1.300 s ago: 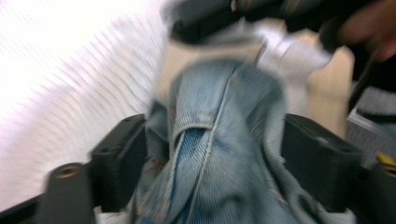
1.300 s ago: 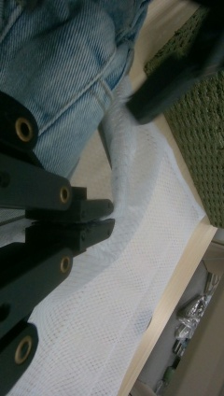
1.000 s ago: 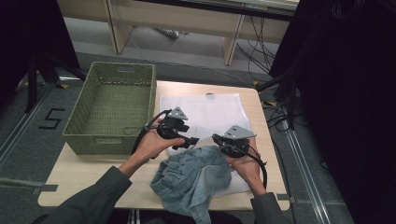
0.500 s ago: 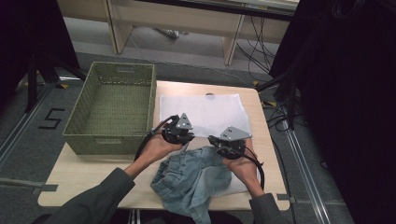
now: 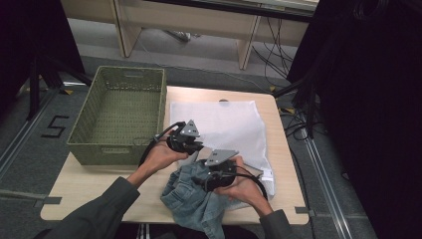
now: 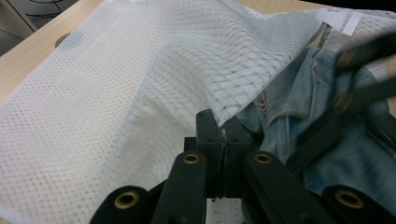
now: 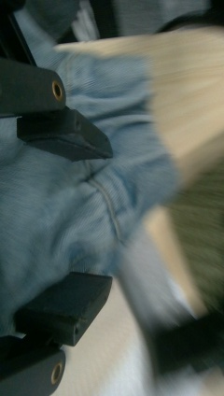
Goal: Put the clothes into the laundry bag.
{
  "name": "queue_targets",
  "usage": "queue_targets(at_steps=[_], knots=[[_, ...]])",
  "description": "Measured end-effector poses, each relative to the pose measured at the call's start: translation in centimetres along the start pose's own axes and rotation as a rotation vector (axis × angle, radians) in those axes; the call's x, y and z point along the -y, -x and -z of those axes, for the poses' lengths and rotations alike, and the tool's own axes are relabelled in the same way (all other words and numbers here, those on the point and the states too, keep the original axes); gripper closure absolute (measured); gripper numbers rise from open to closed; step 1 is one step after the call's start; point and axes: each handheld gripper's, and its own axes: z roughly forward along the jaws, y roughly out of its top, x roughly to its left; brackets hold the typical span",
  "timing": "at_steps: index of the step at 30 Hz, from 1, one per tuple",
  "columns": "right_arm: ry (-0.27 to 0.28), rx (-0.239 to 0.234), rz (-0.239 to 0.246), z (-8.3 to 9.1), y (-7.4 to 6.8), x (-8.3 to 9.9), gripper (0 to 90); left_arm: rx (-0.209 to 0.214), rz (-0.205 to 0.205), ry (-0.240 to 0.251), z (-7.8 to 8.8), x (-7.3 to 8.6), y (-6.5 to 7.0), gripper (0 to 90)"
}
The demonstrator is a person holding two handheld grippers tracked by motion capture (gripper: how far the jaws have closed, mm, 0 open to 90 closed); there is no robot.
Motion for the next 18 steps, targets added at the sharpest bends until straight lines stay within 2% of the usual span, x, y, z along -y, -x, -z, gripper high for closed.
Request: queue_targets(at_steps=[1,2,3,4,5,6,7,8,9,10,11,12,13,16,18], knots=[[-0.043,-0.013,-0.012,-0.9,-0.3,0.5,35.4,-0.004,0.012,0.005,0.0,0.1,0.1,88.1],[-0.074,-0.018,-0.001,-1.7,-0.6,1.1,40.9,0.003,0.010,0.016,0.0,0.1,0.0,88.1],[-0.075,-0.021,0.017,-2.1,-0.7,1.5,48.3,0.003,0.015,0.017,0.1,0.1,0.0,88.2],[-0.091,0.000,0.011,-2.0,-0.8,1.6,56.1,-0.004,0.003,0.000,0.4,0.2,-0.1,88.2],[-0.077,0.023,0.034,-1.8,-0.5,1.6,64.5,-0.001,-0.010,0.000,0.6,0.2,-0.3,88.2],[-0.077,0.039,0.044,-1.1,-0.2,1.3,70.8,-0.001,0.003,0.004,0.7,0.3,-0.3,88.3],[-0.074,0.071,0.051,-0.6,-0.1,1.1,72.7,-0.001,-0.009,0.006,1.0,0.4,-0.4,88.3],[-0.072,0.110,0.062,0.1,0.1,0.9,74.4,-0.006,0.009,0.010,1.2,0.5,-0.5,88.3],[-0.061,0.149,0.046,0.9,0.3,0.7,75.2,-0.006,0.015,0.019,1.4,0.5,-0.6,88.4],[-0.052,0.170,0.028,1.8,0.8,0.6,75.8,-0.002,-0.008,0.011,1.8,0.6,-0.7,88.4],[-0.012,0.211,0.018,3.1,1.8,0.5,76.4,-0.003,-0.012,0.010,2.0,0.6,-0.8,88.4],[0.001,0.236,-0.008,3.7,2.2,0.5,76.8,-0.002,0.001,0.014,2.1,0.7,-0.7,88.5],[0.020,0.271,-0.027,4.6,2.8,0.5,77.4,0.000,-0.010,0.014,2.2,0.6,-0.8,88.4],[0.067,0.337,-0.105,6.1,4.4,1.0,77.9,0.003,-0.017,0.019,2.4,0.5,-0.9,88.4],[0.042,0.355,-0.102,5.8,5.0,1.7,77.9,0.005,-0.016,0.017,2.4,0.3,-0.9,88.4]])
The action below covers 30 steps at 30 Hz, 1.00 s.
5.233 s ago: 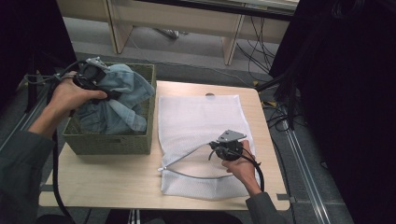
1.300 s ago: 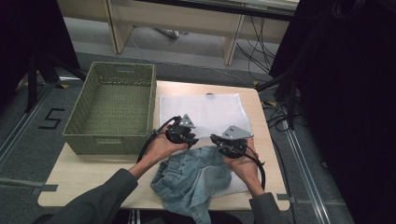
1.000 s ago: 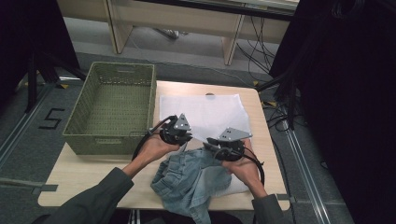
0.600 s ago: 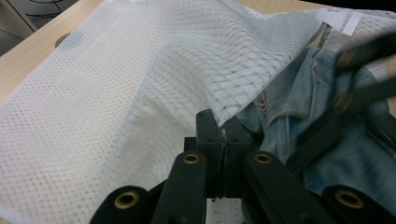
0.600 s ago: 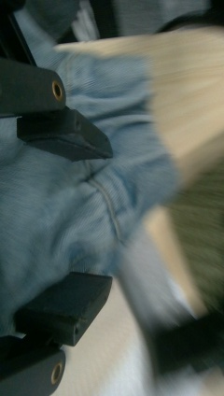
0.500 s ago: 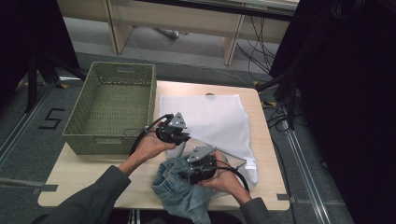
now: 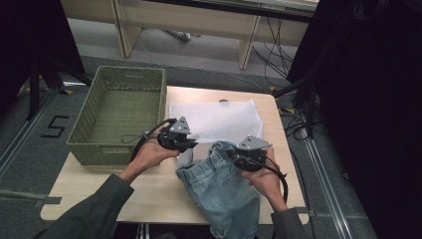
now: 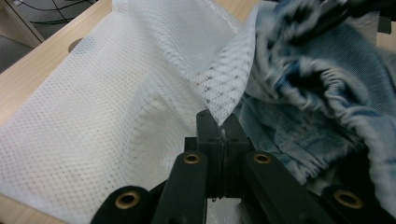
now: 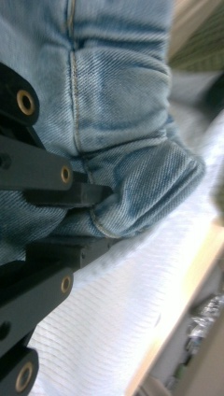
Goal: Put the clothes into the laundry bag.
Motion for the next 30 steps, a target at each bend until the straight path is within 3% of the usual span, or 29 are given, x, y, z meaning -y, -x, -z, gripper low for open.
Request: queue_targets(at_steps=[1,2,3,4,6,9,12,14,16,17,18,19,20,21,25,27,28,30], knots=[[-0.036,0.001,0.024,-0.8,-0.1,0.5,77.8,0.003,-0.006,-0.004,0.0,-0.1,0.0,88.4],[-0.101,0.003,0.016,-1.7,-0.4,1.2,77.7,0.002,-0.015,-0.005,0.0,-0.1,0.0,88.4],[-0.154,0.011,0.056,-2.9,-0.4,2.0,77.5,0.000,-0.012,-0.007,0.0,-0.1,0.1,88.4],[-0.224,0.024,0.039,-3.9,-0.6,2.8,77.4,-0.001,-0.001,-0.007,0.0,-0.1,0.2,88.4],[-0.262,0.040,0.012,-5.3,0.0,3.6,77.2,0.001,-0.015,-0.003,0.2,-0.2,0.1,88.4],[-0.249,0.046,-0.059,-4.9,0.6,3.5,70.2,0.006,0.003,-0.007,0.1,0.0,0.0,88.2],[-0.217,0.045,-0.116,-3.5,0.7,2.8,56.0,0.013,-0.001,-0.012,-0.1,0.0,0.0,88.2],[-0.150,0.032,-0.138,-1.8,0.4,1.7,49.6,0.017,0.007,-0.015,-0.1,0.1,0.1,88.0],[-0.089,-0.017,-0.158,-0.3,-0.3,0.9,46.4,0.014,0.027,-0.010,-0.2,0.1,0.1,88.0],[-0.057,-0.050,-0.139,0.3,-0.5,0.5,45.2,0.016,0.010,-0.011,-0.1,0.1,-0.1,88.0],[-0.045,-0.084,-0.174,1.1,-1.2,0.1,44.6,0.012,0.033,-0.006,-0.2,0.2,0.0,88.0],[-0.012,-0.110,-0.162,1.4,-1.7,-0.1,43.5,0.016,0.028,-0.008,-0.1,0.2,-0.2,87.9],[-0.014,-0.151,-0.167,1.6,-2.3,-0.3,42.3,0.019,0.023,-0.010,-0.1,0.2,-0.3,87.9],[-0.015,-0.185,-0.179,1.7,-3.2,-0.4,41.5,0.014,0.051,0.000,-0.1,0.3,-0.1,87.9],[-0.058,-0.283,-0.106,0.9,-5.9,-0.3,35.6,0.017,0.044,-0.002,-0.1,0.3,-0.1,87.9],[-0.084,-0.271,-0.072,0.1,-7.1,-0.3,31.6,0.019,0.027,-0.021,-0.1,0.3,-0.2,87.9],[-0.077,-0.239,-0.052,-0.8,-7.7,0.0,32.0,0.019,0.029,-0.024,-0.2,0.3,-0.2,87.9],[-0.114,-0.206,-0.021,-1.9,-8.4,0.3,40.1,0.019,0.033,-0.029,-0.3,0.4,-0.2,87.9]])
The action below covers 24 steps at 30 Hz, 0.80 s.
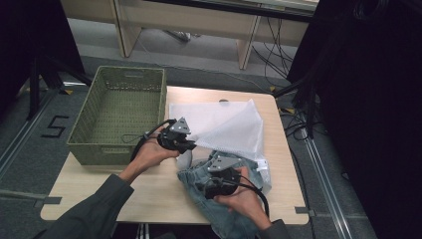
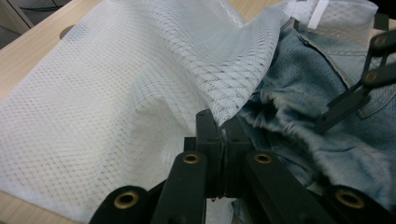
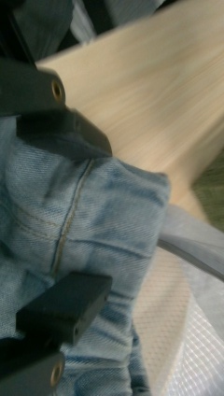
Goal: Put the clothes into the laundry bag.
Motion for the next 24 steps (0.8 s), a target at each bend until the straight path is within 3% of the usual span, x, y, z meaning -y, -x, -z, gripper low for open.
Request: queue_targets(at_steps=[2,4,5,6,8,10,12,14,15,16,19,21,23,24], knots=[[-0.032,0.045,0.041,-0.7,-0.1,0.0,59.1,0.002,-0.003,0.003,-0.1,0.1,0.0,88.1],[-0.032,0.056,0.043,-0.8,0.5,-0.3,66.7,-0.005,-0.067,0.017,-0.1,-0.1,-0.4,88.2],[-0.019,0.077,0.037,-0.6,0.9,-0.4,68.4,-0.004,-0.060,0.014,0.0,-0.1,-0.3,88.3],[-0.019,0.080,0.035,-0.2,1.1,-0.5,69.9,0.004,-0.007,0.002,0.2,0.0,0.1,88.3],[0.016,0.109,0.030,0.9,2.2,-0.9,71.7,0.000,-0.004,0.007,0.4,-0.1,0.1,88.4],[0.055,0.139,0.001,2.2,3.3,-1.2,72.5,-0.001,-0.014,0.014,0.7,-0.3,-0.1,88.4],[0.078,0.178,-0.013,3.2,4.7,-1.3,72.9,0.000,0.007,0.042,0.9,-0.4,-0.1,88.4],[0.074,0.231,-0.054,3.4,5.9,-1.4,73.2,0.000,-0.007,0.044,1.1,-0.6,-0.2,88.5],[0.071,0.257,-0.054,3.2,6.5,-1.4,73.2,-0.001,0.004,0.051,1.1,-0.6,-0.2,88.5],[0.069,0.272,-0.082,2.6,6.9,-1.5,73.2,0.000,0.008,0.053,1.1,-0.6,-0.2,88.5],[-0.005,0.286,-0.102,0.1,7.4,-1.0,72.0,0.001,-0.001,0.037,0.8,-0.5,-0.2,88.5],[0.010,0.305,-0.114,-1.6,7.9,-0.4,68.3,0.004,0.003,0.028,0.7,-0.4,-0.1,88.5],[0.017,0.270,-0.194,-2.2,8.0,-0.1,63.2,0.004,-0.018,0.010,0.6,-0.2,-0.3,88.4],[0.037,0.277,-0.185,-2.1,8.1,-0.1,57.4,-0.001,0.003,0.012,0.4,-0.1,-0.3,88.4]])
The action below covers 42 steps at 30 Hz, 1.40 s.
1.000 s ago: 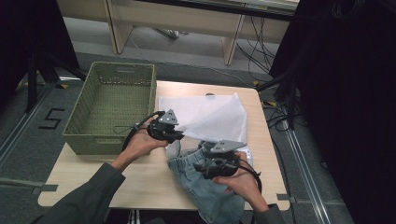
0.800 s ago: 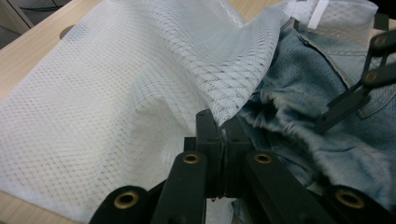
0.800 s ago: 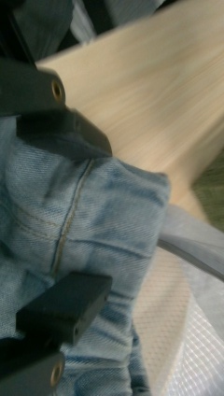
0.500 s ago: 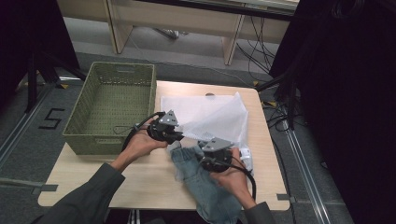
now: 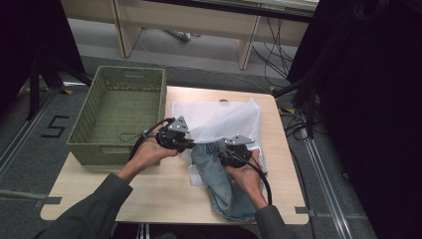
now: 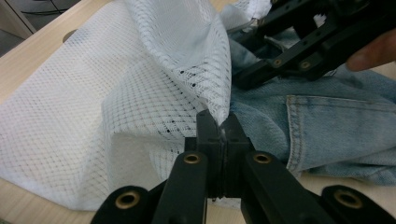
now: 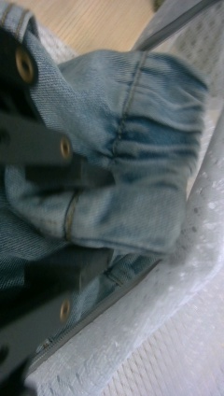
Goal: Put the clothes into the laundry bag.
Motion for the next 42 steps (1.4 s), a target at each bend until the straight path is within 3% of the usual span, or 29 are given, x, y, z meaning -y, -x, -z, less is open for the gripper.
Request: queue_targets(at_steps=[2,4,6,10,11,13,16,18,19,21,22,23,24,25,27,28,30,31,34,37,38,39,42], knots=[[0.004,-0.011,-0.029,0.8,0.2,-0.6,49.2,0.002,0.004,0.007,-0.2,0.1,-0.1,88.3],[0.061,-0.030,-0.045,2.1,0.1,-1.2,46.5,0.004,-0.008,-0.003,-0.3,0.2,-0.1,88.1],[0.093,-0.045,-0.009,3.8,-0.2,-1.5,44.0,0.001,0.018,0.010,-0.4,0.3,0.1,88.1],[0.063,-0.147,0.018,6.9,-1.6,-0.4,41.3,0.002,-0.005,-0.006,-0.3,0.2,-0.1,88.0],[0.042,-0.179,-0.003,7.4,-2.2,0.1,40.6,0.002,-0.002,-0.006,-0.3,0.2,-0.1,88.0],[0.016,-0.215,0.040,7.6,-3.1,1.2,39.4,-0.001,0.012,0.009,-0.4,0.2,-0.1,87.9],[-0.070,-0.214,0.087,6.7,-4.3,2.5,36.2,-0.002,0.014,0.009,-0.4,0.2,0.0,88.0],[-0.087,-0.180,0.136,4.9,-4.9,3.2,36.8,0.001,0.014,0.000,-0.4,0.2,0.1,88.0],[-0.147,-0.173,0.137,4.3,-5.4,3.5,44.8,0.003,0.009,0.006,-0.5,0.1,0.1,88.0],[-0.166,-0.129,0.209,2.7,-5.3,3.4,68.7,0.006,-0.001,-0.003,-0.5,0.0,0.2,88.2],[-0.164,-0.135,0.220,2.4,-4.9,3.0,77.7,0.007,0.009,-0.003,-0.5,0.0,0.4,88.3],[-0.144,-0.140,0.224,2.2,-4.5,2.6,82.8,0.012,-0.013,-0.007,-0.4,-0.1,0.3,88.3],[-0.111,-0.136,0.204,2.2,-4.1,2.0,85.8,0.014,0.008,0.005,-0.5,-0.1,0.5,88.4],[-0.089,-0.128,0.180,2.4,-3.7,1.3,86.3,0.012,-0.040,0.009,-0.4,-0.3,0.3,88.4],[-0.035,-0.099,0.151,2.9,-2.7,-0.3,86.7,0.012,-0.005,0.021,-0.3,-0.4,0.6,88.4],[0.006,-0.091,0.132,2.8,-2.3,-1.0,86.8,0.014,-0.016,0.016,-0.2,-0.5,0.5,88.4],[0.017,-0.085,0.129,2.6,-1.5,-2.1,86.9,0.009,0.010,0.039,-0.1,-0.6,0.5,88.4],[0.027,-0.073,0.097,2.1,-1.4,-2.4,86.8,0.008,0.001,0.039,-0.1,-0.6,0.4,88.4],[-0.018,-0.058,0.074,0.0,-0.9,-2.4,86.1,0.009,0.010,0.040,0.0,-0.4,0.3,88.4],[-0.080,-0.065,0.079,-2.7,-1.5,-0.6,84.9,0.021,0.006,0.041,-0.3,-0.1,0.3,88.2],[-0.097,-0.074,0.057,-2.9,-1.7,-0.3,84.8,0.031,-0.003,0.040,-0.5,0.0,0.3,87.8],[-0.087,-0.077,0.072,-2.8,-1.5,-0.3,84.6,0.037,-0.001,0.041,-0.8,0.1,0.4,87.1],[-0.047,-0.077,0.038,-2.0,-1.2,-0.8,84.0,0.035,-0.019,0.010,-1.5,0.6,0.7,83.0]])
